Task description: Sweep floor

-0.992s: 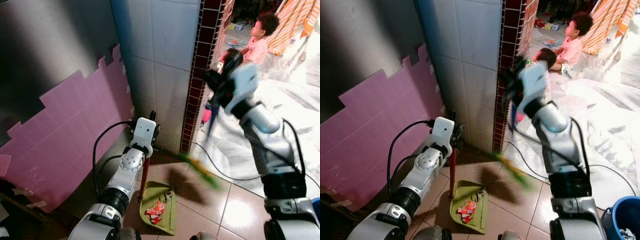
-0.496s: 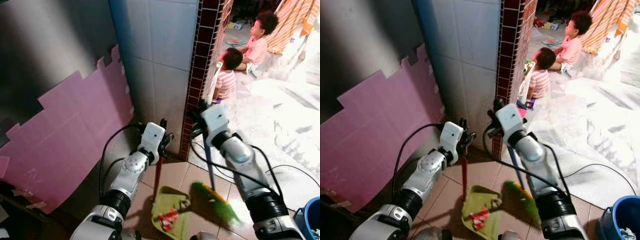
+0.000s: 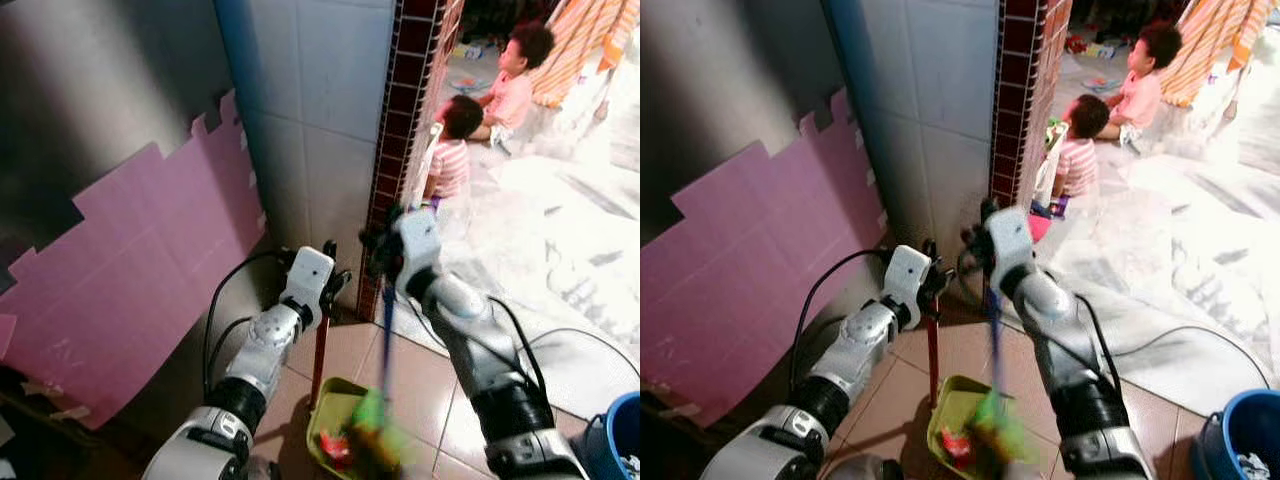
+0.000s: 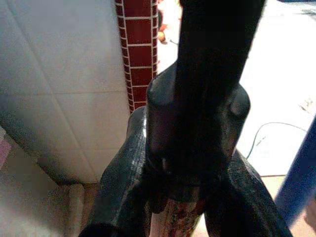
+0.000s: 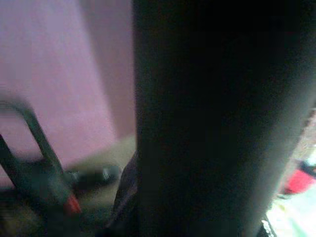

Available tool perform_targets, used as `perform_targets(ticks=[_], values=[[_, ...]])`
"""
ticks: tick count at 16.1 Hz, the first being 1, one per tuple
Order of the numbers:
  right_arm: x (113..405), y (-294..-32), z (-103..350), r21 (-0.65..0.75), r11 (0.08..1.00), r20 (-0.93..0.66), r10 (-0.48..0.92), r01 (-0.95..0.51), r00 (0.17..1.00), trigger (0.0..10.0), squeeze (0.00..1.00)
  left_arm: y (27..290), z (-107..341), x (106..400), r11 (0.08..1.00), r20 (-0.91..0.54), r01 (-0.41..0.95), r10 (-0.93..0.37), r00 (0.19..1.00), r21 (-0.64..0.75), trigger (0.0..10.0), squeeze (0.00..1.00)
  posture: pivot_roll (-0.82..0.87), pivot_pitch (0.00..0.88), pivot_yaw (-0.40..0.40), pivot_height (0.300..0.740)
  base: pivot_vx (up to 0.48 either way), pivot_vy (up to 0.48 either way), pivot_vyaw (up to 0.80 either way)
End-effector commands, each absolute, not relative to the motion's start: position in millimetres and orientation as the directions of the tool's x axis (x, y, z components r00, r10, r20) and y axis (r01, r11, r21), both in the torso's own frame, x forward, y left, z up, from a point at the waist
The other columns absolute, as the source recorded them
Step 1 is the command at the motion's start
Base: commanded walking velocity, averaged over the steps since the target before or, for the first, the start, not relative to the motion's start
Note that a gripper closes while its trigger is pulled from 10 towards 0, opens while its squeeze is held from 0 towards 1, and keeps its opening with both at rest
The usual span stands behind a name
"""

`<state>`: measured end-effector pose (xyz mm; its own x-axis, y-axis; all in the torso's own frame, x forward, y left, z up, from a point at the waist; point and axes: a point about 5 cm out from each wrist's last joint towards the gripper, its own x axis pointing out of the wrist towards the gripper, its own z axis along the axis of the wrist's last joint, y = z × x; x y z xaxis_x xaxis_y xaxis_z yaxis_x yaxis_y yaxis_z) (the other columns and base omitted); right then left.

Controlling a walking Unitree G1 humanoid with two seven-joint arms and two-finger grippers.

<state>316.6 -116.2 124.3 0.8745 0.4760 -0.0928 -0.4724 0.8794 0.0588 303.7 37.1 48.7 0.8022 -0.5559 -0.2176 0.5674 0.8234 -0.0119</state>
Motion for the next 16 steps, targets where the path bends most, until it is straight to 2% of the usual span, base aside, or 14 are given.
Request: perform_targets(ticks=[1,3,5,6,8,9,11,16], values=[[323.1,-112.2,163.6,0.157,0.849,0.091,0.496,-0.504,0.864,10.0,0.00,42.0,27.1,293.8,0.833,-0.331,0.551,-0.532,0.779,-0.042,10.0,0.00,-0.09,0.000,0.067,0.740,0.000,0.000,0.00],[322.8,-117.2,178.5,0.207,0.836,0.188,0.476,-0.509,0.859,10.0,0.00,42.9,32.2,298.4,0.852,-0.303,0.519,-0.513,0.804,-0.065,10.0,0.00,-0.09,0.000,0.062,0.740,0.000,0.000,0.00],[322.2,-122.6,187.8,0.174,0.850,0.232,0.455,-0.497,0.860,10.0,0.00,46.0,39.2,303.9,0.874,-0.258,0.472,-0.485,0.836,-0.115,10.0,0.00,-0.09,0.000,0.061,0.740,0.000,0.000,0.00],[322.7,-125.0,191.9,0.136,0.863,0.248,0.445,-0.486,0.860,10.0,0.00,48.1,41.7,306.3,0.883,-0.249,0.451,-0.469,0.848,-0.128,10.0,0.00,-0.09,0.000,0.062,0.740,0.000,0.000,0.00],[324.3,-132.6,201.2,-0.030,0.899,0.274,0.428,-0.437,0.861,10.0,0.00,58.1,46.5,311.7,0.907,-0.237,0.411,-0.422,0.875,-0.094,10.0,0.00,-0.09,0.000,0.062,0.740,0.000,0.000,0.00],[325.4,-136.2,202.3,-0.047,0.909,0.283,0.410,-0.414,0.867,10.0,0.00,63.4,48.8,314.0,0.916,-0.224,0.387,-0.401,0.888,-0.106,10.0,0.00,-0.09,0.000,0.062,0.740,0.000,0.000,0.00],[327.1,-148.6,198.9,-0.035,0.937,0.285,0.344,-0.348,0.895,10.0,0.00,74.6,52.0,316.2,0.929,-0.200,0.348,-0.367,0.909,-0.124,10.0,0.00,-0.09,0.000,0.065,0.740,0.000,0.000,0.00],[327.3,-158.9,198.6,-0.067,0.961,0.318,0.274,-0.267,0.907,10.0,0.00,89.3,46.7,310.6,0.943,-0.205,0.313,-0.330,0.921,-0.111,10.0,0.00,-0.09,0.000,0.066,0.740,0.000,0.000,0.00]])
